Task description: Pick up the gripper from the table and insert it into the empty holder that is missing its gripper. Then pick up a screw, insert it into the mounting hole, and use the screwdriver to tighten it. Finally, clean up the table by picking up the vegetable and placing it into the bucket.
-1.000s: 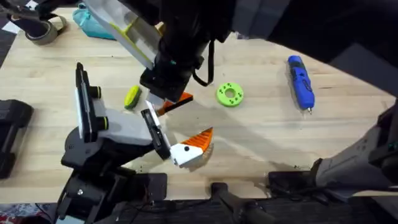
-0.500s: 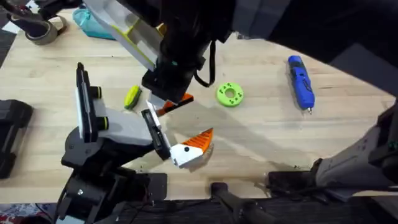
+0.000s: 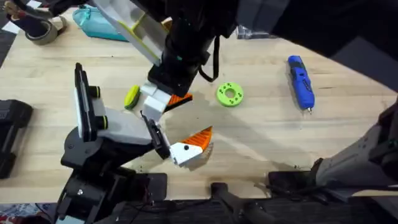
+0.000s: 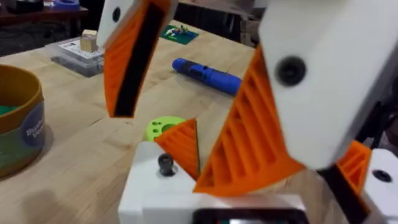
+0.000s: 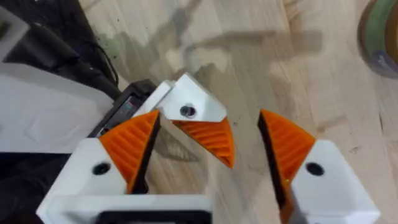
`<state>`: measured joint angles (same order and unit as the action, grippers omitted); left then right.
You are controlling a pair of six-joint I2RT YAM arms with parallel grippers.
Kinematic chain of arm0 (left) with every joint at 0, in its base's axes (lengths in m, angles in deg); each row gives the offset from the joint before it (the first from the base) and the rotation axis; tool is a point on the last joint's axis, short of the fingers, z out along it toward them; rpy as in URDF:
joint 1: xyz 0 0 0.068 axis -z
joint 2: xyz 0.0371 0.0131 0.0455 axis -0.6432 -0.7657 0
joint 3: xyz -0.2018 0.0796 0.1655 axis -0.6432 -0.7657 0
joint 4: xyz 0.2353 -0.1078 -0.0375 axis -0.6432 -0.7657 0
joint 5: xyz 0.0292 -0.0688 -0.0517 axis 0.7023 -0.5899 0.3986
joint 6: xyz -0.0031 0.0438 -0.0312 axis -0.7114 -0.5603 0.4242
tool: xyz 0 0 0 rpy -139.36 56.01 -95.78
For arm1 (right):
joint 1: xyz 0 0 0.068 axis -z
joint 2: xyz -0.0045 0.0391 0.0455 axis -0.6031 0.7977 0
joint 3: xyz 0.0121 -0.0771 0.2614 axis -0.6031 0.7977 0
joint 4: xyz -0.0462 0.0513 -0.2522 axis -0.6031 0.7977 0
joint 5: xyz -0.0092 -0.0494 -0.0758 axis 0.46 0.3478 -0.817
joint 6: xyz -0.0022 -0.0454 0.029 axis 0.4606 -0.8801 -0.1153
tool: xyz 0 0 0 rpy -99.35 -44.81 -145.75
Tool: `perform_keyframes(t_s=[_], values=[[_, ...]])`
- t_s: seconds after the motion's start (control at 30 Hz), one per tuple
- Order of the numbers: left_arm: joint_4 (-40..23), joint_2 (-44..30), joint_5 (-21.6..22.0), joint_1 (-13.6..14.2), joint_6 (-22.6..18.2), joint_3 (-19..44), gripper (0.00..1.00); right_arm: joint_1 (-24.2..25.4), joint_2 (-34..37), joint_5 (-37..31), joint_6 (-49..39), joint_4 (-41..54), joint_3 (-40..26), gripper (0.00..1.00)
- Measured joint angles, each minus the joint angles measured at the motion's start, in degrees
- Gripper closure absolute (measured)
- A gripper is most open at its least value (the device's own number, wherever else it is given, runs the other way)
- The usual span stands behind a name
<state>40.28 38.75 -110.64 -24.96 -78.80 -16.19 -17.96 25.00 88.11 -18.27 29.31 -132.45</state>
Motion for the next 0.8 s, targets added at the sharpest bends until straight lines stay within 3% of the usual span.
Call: perform_keyframes(t_s=[0.33,0.8], values=[[0.0,0.0,0.2,0.0,-0.6,0.0,0.014,-0.1,-1.1,0.9,0.4,1.5,-0.8,0.006],[0.0,0.0,0.2,0.0,-0.9,0.0,0.014,3.8,-9.1,2.0,0.6,5.2,-1.2,0.006]])
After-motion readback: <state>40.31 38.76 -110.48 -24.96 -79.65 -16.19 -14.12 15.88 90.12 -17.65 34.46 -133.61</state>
